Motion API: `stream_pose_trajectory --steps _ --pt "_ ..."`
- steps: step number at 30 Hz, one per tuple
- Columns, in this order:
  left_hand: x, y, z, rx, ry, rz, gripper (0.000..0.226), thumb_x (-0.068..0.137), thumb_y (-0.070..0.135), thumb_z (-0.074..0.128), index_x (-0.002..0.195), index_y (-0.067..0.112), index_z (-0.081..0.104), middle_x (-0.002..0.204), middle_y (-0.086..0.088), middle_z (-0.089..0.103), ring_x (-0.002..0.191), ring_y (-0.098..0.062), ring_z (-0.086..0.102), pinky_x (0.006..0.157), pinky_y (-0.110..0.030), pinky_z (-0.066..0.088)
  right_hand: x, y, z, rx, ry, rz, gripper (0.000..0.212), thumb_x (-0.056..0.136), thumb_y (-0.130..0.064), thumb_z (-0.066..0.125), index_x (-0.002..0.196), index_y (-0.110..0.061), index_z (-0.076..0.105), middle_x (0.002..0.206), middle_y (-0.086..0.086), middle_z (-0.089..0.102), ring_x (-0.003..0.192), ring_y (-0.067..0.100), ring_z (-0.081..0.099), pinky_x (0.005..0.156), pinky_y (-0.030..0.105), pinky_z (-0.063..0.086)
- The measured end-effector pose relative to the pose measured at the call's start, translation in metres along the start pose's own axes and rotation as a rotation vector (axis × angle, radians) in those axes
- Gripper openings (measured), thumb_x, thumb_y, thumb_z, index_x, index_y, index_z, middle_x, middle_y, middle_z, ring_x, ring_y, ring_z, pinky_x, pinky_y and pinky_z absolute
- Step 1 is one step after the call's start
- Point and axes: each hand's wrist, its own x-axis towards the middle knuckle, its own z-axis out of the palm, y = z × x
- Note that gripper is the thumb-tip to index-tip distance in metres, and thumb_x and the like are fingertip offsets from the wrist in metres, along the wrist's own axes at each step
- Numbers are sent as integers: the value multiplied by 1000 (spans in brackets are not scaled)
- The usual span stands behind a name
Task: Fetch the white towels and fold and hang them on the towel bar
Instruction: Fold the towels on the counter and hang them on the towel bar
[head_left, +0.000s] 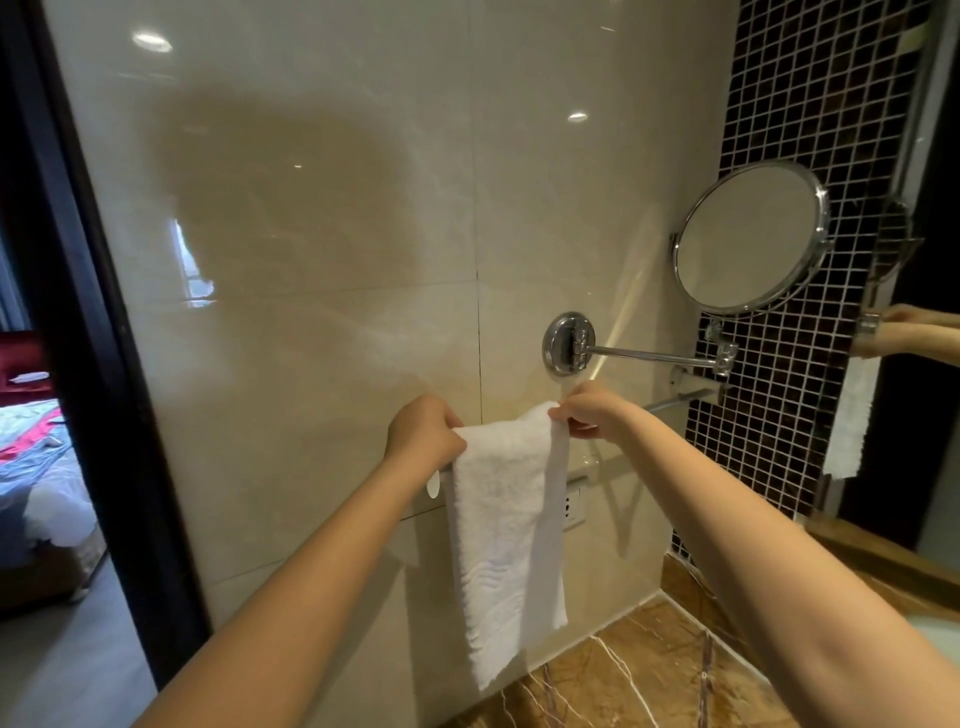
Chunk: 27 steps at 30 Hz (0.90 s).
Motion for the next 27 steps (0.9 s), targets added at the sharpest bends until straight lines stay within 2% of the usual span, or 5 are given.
stream_pose_trajectory --steps 4,7,12,20,27 --pt "-2 4 9 90 -20 33 33 74 6 58 98 19 76 93 -6 72 87 -24 66 62 -24 42 3 7 -4 -128 33 -32 9 91 -9 61 90 -3 55 81 10 59 69 17 56 61 24 48" --pt "-1 2 17 130 -3 43 31 74 6 60 97 19 76 92 -6 72 86 -24 66 63 -26 43 6 14 -9 -179 33 -68 18 90 -10 63 100 4 61 90 14 61 80 22 57 70 29 48" --pt "1 1 25 239 40 68 28 71 7 59 91 18 75 92 -6 71 87 -28 65 67 -27 49 6 26 -11 -261 62 -135 29 86 -16 68 98 11 67 75 11 57 73 23 53 69 33 46" --pt "1 6 26 351 21 49 20 66 5 58 76 14 72 67 -5 64 62 -23 60 53 -22 43 1 34 -8 -324 148 -298 20 84 -20 69 102 -13 73 89 1 61 77 16 57 67 26 43" --pt "-3 -6 35 362 80 145 16 69 11 60 80 12 72 78 -9 69 81 -31 64 63 -25 43 3 50 1 -242 193 -369 13 85 -18 64 89 -19 77 92 2 70 84 16 58 70 25 40"
